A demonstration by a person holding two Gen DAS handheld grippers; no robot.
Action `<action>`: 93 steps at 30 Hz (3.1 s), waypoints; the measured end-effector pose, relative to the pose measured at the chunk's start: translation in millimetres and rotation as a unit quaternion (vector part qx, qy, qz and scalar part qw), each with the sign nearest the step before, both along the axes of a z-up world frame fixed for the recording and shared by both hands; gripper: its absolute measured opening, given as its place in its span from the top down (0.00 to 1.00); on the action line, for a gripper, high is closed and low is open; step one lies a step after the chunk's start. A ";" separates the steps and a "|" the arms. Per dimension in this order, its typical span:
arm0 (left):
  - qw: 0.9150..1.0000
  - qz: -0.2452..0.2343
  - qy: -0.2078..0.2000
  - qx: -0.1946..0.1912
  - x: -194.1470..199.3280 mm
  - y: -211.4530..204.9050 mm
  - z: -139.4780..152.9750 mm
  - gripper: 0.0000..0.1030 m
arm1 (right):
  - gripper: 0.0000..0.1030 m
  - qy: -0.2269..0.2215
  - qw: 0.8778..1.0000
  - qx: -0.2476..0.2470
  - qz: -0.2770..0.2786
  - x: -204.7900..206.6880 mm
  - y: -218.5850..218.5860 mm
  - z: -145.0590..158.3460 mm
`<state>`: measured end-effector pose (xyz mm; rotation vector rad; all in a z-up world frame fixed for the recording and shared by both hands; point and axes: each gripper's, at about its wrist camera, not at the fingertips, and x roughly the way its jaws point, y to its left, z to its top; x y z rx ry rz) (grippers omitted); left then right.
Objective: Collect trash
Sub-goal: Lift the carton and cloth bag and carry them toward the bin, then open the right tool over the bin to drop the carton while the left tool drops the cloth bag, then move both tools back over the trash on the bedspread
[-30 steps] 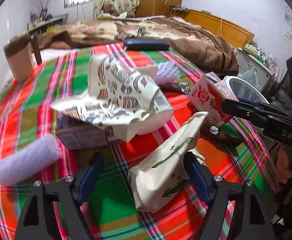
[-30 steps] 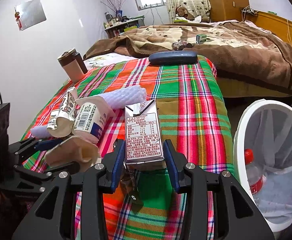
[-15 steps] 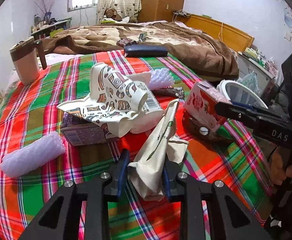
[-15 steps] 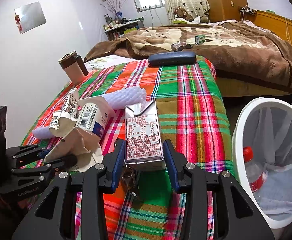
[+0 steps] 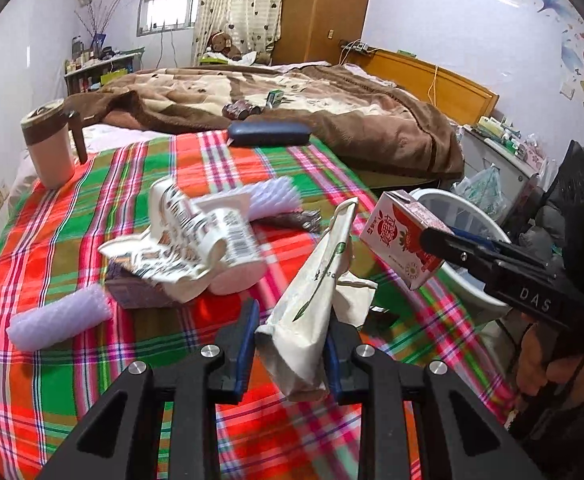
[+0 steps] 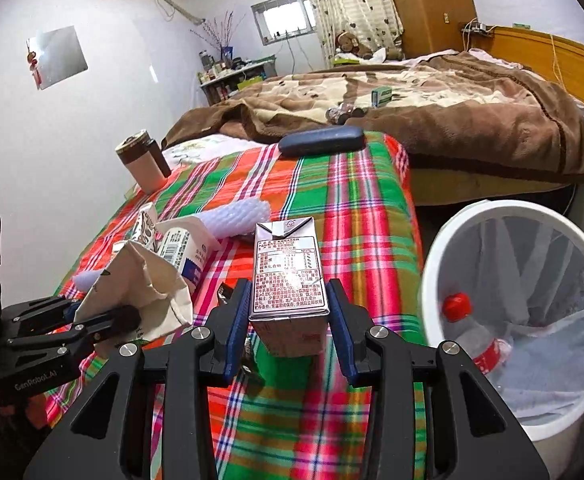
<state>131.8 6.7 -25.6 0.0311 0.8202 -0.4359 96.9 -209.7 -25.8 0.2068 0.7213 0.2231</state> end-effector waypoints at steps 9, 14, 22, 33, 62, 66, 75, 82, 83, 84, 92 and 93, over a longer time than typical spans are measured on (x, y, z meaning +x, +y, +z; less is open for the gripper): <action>1.000 -0.022 -0.005 -0.007 0.6 -39.4 13.5 0.71 | 0.62 -0.024 0.999 -0.009 -0.032 -14.6 -26.4 15.3; 0.999 -0.036 0.000 -0.013 3.4 -65.2 16.7 0.71 | 0.62 -0.033 0.998 -0.027 -0.056 -22.5 -45.3 21.1; 0.998 -0.067 0.004 -0.017 7.6 -112.4 16.5 0.71 | 0.62 -0.033 0.995 -0.034 -0.089 -27.3 -72.8 22.7; 0.995 -0.099 0.015 -0.012 19.0 -174.5 10.0 0.70 | 0.62 -0.017 0.990 -0.038 -0.137 -29.7 -113.6 14.6; 0.993 -0.114 0.025 0.007 23.9 -220.0 -10.1 0.43 | 0.45 0.040 0.980 -0.062 -0.185 -30.8 -146.9 -7.6; 0.994 -0.107 0.017 -0.001 18.4 -211.0 -1.6 0.42 | 0.45 0.038 0.980 -0.062 -0.188 -33.5 -144.4 -5.4; 0.996 -0.084 0.003 -0.002 3.0 -184.3 10.3 0.42 | 0.45 0.020 0.982 -0.065 -0.177 -37.8 -129.0 3.9; 0.998 -0.063 -0.010 -0.005 -9.1 -157.4 18.7 0.42 | 0.45 0.010 0.985 -0.064 -0.162 -42.2 -114.3 8.9; 0.998 -0.059 -0.012 -0.005 -11.3 -151.9 20.2 0.42 | 0.45 0.009 0.985 -0.063 -0.160 -42.2 -111.8 9.7; 0.998 -0.055 -0.014 -0.005 -12.7 -148.6 21.3 0.42 | 0.45 0.007 0.986 -0.063 -0.157 -42.6 -109.0 10.3; 0.999 -0.022 -0.032 -0.001 -23.1 -109.5 27.4 0.42 | 0.45 -0.009 0.989 -0.068 -0.132 -42.5 -82.8 15.3; 0.999 -0.018 -0.034 0.002 -24.6 -105.1 27.2 0.42 | 0.45 -0.010 0.989 -0.068 -0.128 -42.2 -79.7 15.4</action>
